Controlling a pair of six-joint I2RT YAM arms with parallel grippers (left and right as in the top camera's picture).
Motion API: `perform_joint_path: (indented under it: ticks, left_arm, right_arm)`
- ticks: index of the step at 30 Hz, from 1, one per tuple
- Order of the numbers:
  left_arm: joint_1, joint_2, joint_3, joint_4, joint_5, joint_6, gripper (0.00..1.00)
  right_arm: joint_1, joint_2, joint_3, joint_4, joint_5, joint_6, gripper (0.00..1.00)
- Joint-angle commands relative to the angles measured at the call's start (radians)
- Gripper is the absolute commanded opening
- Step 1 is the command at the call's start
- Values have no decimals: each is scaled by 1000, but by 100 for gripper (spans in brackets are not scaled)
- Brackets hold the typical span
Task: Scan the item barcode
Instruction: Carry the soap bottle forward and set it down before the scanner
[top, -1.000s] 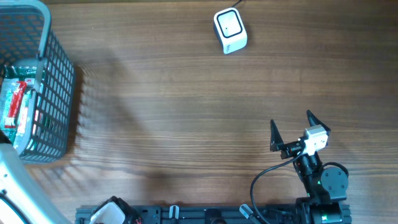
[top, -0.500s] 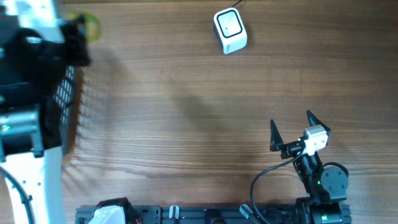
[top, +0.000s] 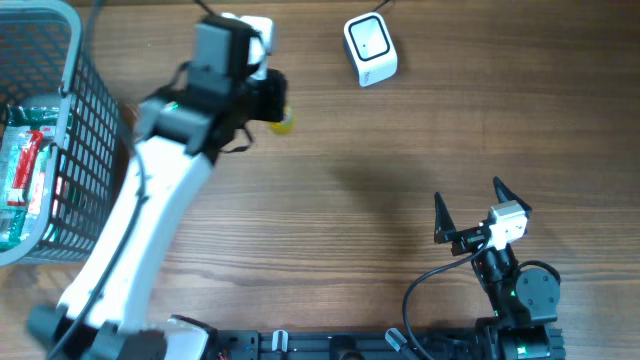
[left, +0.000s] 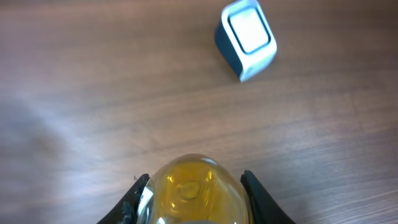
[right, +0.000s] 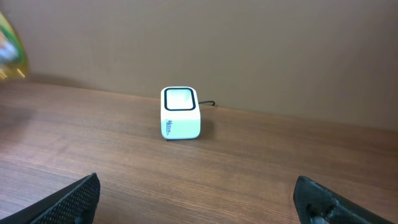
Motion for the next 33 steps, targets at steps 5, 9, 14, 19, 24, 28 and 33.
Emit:
perform_joint_path:
  ticks: [5,9,14,19,24,28,33]
  left_arm:
    - [-159,197,12,84,-115,-257,27]
    - [-237,275,11,116,-161,-281,27]
    - [-313,348,11,144,-201,-285,28]
    - [-356,401,11,179,-213,-311,30]
    - [-372,441,11,211,-226,-333,32]
    - [-378,452,11,209,-223,-332,39]
    - [-395,454,10,209,-218,-331,67]
  right_arm:
    - [-4,0,-1,5,-2,-5,100]
    - [-4,0,-1,5,-2,-4,100]
    - [-4,0,-1,5,-2,-5,100]
    - [-4,0,-1,5,-2,-5,100]
    - [-4,0,-1,5,-2,-5,100]
    - [-4,0,-1,5,-2,-4,100]
    - [-4,0,-1,5,-2,-5,100]
